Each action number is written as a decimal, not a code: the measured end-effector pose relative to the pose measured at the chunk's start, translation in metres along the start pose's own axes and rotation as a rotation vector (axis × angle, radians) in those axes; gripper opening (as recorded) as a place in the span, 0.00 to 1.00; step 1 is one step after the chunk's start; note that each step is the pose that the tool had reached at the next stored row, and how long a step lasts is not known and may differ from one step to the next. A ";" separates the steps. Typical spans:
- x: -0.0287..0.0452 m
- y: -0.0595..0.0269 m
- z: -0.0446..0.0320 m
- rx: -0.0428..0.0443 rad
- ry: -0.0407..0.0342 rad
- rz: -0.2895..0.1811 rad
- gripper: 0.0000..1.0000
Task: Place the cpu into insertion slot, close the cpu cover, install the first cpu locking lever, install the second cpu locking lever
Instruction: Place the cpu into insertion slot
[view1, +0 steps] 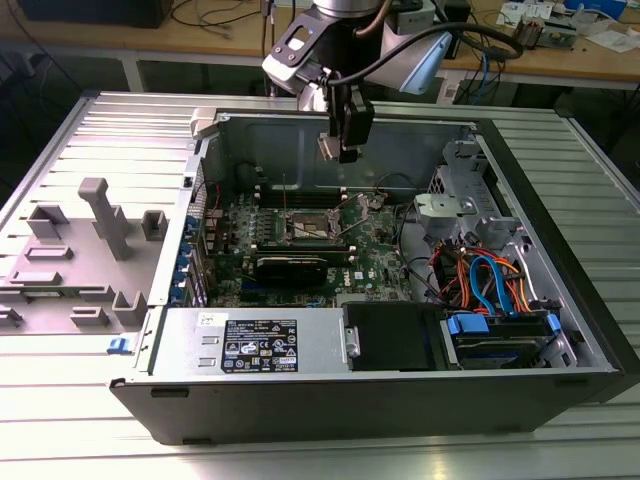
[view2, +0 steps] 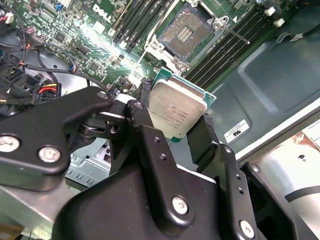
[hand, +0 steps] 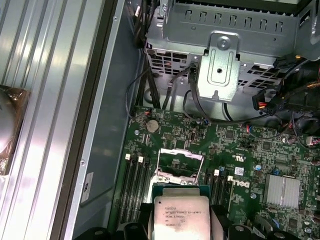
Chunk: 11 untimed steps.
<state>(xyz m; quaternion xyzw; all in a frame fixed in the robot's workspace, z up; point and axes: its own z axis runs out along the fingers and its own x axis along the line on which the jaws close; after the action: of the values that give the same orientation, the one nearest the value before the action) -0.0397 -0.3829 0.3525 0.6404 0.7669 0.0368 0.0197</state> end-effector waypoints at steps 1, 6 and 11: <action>0.0000 0.0000 0.0002 0.0000 0.0001 0.000 0.54; 0.0000 -0.0001 0.0014 0.0000 0.0000 0.000 0.54; -0.0001 -0.0002 0.0030 0.0000 0.0000 0.000 0.54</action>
<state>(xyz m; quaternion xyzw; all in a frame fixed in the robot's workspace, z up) -0.0397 -0.3829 0.3495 0.6403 0.7670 0.0368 0.0197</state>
